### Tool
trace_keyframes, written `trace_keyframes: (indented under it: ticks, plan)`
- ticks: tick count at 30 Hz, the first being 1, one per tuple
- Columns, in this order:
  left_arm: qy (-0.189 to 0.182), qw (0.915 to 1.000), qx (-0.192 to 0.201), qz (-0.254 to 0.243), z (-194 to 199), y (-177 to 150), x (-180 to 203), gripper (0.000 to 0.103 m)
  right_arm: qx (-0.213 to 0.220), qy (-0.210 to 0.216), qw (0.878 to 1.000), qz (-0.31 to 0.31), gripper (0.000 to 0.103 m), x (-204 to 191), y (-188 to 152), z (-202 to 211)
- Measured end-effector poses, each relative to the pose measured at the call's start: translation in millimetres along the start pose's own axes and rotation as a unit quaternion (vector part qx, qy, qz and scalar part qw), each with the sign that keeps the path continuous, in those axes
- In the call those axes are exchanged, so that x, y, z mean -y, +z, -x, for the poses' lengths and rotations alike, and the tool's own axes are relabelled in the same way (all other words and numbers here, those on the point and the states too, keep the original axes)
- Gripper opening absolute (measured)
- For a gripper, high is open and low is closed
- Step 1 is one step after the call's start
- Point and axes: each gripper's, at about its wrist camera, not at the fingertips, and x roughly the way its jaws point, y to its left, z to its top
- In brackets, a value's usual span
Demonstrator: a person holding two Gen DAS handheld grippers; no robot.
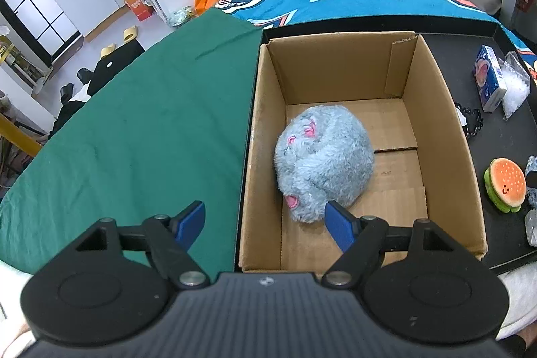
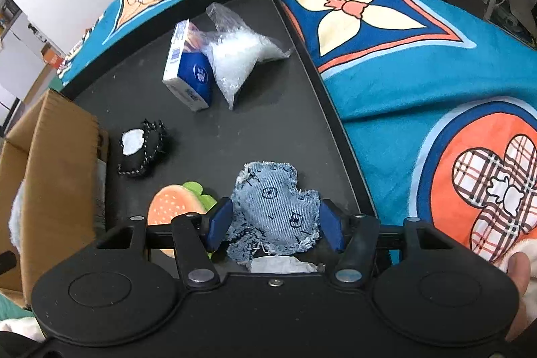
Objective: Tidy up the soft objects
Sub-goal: 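Grasp the denim-patterned cloth with the right gripper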
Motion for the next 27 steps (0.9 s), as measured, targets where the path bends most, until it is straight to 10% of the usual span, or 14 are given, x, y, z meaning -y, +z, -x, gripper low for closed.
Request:
trace_keyframes:
  ticks: [9,27]
  plan:
    - [-0.006,1.0000,0.004,0.006,3,-1,-3,0.077,-0.001,-0.004,1.000,0.022,0.029,-7,-2,-1]
    - [-0.032,0.9985,0.018,0.041,11,-4,-19,0.077,0.029,0.009,0.999,0.037,0.025,-18,7,33]
